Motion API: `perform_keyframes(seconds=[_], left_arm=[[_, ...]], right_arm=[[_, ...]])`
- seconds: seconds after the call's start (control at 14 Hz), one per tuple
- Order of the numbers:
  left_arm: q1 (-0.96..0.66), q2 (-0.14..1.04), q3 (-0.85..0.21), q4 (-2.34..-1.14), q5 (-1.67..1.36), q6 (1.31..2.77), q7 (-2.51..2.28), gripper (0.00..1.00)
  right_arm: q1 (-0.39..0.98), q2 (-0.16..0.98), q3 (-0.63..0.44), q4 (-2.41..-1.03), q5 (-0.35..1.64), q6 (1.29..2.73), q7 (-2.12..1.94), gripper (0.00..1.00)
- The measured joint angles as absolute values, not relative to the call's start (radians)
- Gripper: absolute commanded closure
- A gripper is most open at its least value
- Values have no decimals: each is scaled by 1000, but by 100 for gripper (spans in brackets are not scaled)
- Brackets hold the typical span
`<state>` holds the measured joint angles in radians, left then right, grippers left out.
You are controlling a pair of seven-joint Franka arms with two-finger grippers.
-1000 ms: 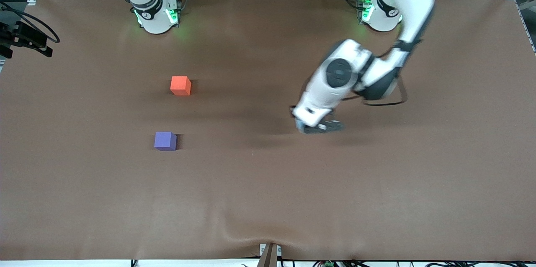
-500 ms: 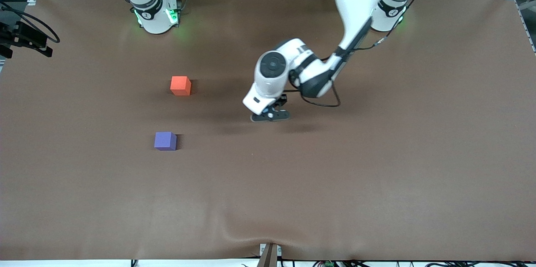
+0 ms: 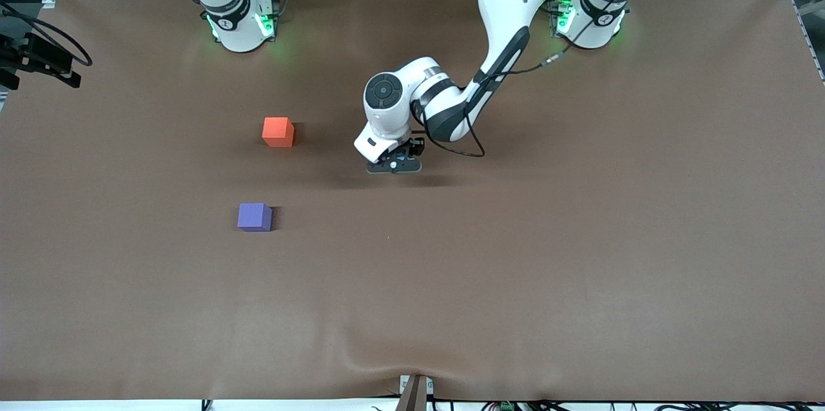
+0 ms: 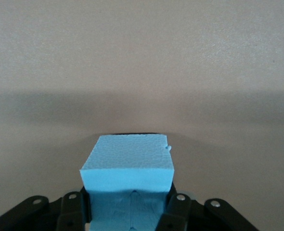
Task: Place blue block between orange and purple blocks
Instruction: 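Carry the light blue cube with the left gripper toward the table middle, then release the blue cube with the left gripper while the right gripper approaches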
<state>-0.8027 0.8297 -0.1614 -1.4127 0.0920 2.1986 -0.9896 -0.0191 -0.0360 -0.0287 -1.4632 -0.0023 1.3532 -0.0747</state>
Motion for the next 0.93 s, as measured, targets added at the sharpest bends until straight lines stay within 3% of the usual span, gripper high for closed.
perform_keyframes(seconds=[0.43,0.71,0.93], left_arm=[[-801,799,-152,-1368,115,2199,-984,0],[-759,673,-139,-1355,118,2123,-984,0],[-623,543,-134,-1352,129,2013,-931,0]], right_arm=[[-19,-23,-29,-1463,-2,1353,-75,0],[-19,8,-26,-1463,-2,1353,-81,0],[-20,86,-26,-1471,-3,1348,-82,0]])
